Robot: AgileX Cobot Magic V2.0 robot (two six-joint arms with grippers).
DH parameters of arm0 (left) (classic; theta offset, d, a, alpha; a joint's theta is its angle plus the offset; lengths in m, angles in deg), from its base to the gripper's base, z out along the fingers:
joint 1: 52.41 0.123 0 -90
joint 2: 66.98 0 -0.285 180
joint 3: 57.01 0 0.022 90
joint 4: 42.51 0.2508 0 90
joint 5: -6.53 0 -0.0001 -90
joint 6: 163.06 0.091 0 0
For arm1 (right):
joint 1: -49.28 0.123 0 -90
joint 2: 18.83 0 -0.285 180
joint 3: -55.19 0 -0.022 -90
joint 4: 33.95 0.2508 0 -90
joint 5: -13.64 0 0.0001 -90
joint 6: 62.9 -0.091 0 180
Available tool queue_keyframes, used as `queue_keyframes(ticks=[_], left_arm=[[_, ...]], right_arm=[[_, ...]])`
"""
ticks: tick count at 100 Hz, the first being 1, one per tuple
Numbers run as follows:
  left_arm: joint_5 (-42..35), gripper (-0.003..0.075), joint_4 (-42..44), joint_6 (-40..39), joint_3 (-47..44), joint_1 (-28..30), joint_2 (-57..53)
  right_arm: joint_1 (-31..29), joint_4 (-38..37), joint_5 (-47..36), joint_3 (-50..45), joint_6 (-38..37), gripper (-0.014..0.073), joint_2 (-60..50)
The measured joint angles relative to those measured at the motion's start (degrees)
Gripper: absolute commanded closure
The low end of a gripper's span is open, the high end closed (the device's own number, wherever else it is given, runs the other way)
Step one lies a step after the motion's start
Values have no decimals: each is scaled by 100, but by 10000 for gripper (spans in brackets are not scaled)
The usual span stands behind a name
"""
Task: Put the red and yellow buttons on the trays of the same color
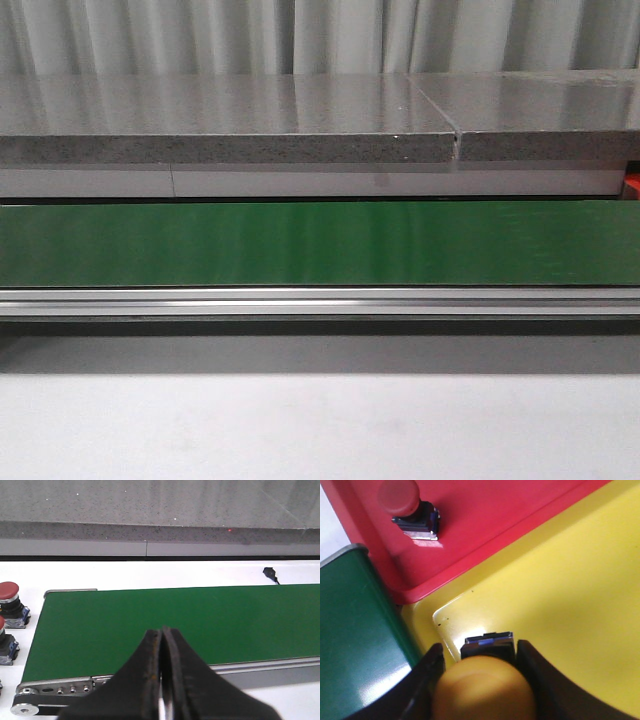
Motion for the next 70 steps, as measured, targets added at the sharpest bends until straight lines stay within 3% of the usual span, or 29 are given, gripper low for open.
queue_keyframes(ticks=[58,70], left_arm=[[0,739,0,0,0,0,0],[0,739,0,0,0,0,0]], right_arm=[[0,138,-438,-97,-14,476,1368],[0,138,-438,-97,-14,392,1402]])
